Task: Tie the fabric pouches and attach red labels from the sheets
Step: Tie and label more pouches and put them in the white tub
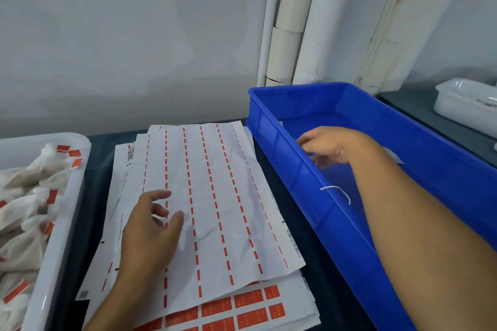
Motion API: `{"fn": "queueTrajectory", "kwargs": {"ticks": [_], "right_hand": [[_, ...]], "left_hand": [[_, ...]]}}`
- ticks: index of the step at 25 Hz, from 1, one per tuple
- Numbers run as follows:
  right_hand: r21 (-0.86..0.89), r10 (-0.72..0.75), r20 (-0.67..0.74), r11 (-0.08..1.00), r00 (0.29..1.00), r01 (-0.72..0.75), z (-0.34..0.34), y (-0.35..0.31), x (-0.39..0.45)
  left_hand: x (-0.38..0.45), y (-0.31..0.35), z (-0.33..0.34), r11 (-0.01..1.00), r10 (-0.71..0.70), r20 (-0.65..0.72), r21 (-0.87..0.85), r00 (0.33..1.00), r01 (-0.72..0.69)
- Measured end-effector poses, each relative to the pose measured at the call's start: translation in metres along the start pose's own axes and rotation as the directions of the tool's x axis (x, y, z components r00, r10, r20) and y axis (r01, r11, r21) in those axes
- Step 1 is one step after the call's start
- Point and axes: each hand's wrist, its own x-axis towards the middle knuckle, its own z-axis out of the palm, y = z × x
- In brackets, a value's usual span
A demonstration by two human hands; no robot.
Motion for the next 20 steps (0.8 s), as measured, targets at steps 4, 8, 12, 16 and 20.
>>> {"fn": "queueTrajectory", "kwargs": {"ticks": [4, 8, 12, 16, 20], "right_hand": [[-0.196, -0.015, -0.019, 0.981, 1.000, 0.011, -0.002, -0.005, -0.006], [-0.294, 0.007, -0.039, 0.956, 0.999, -0.018, -0.005, -0.014, -0.010], [-0.300, -0.018, -0.232, 0.952, 0.973, -0.054, 0.000, -0.016, -0.006], [-0.466, -0.079, -0.392, 0.876, 0.917, -0.124, -0.004, -0.027, -0.012], [-0.552, -0.309, -0.513, 0.833, 0.801, -0.032, -0.004, -0.058, -0.030]], "left_hand": [[-0.001, -0.001, 0.000, 1.000, 0.003, 0.001, -0.010, 1.000, -0.003], [0.001, -0.002, -0.001, 1.000, 0.002, -0.008, -0.022, 1.000, -0.002], [0.001, -0.002, 0.000, 1.000, 0.009, -0.007, -0.027, 1.000, -0.009], [0.001, -0.001, 0.000, 0.999, 0.023, -0.018, -0.028, 1.000, -0.024], [-0.002, 0.001, -0.001, 0.998, 0.033, -0.026, -0.050, 0.999, -0.035]]}}
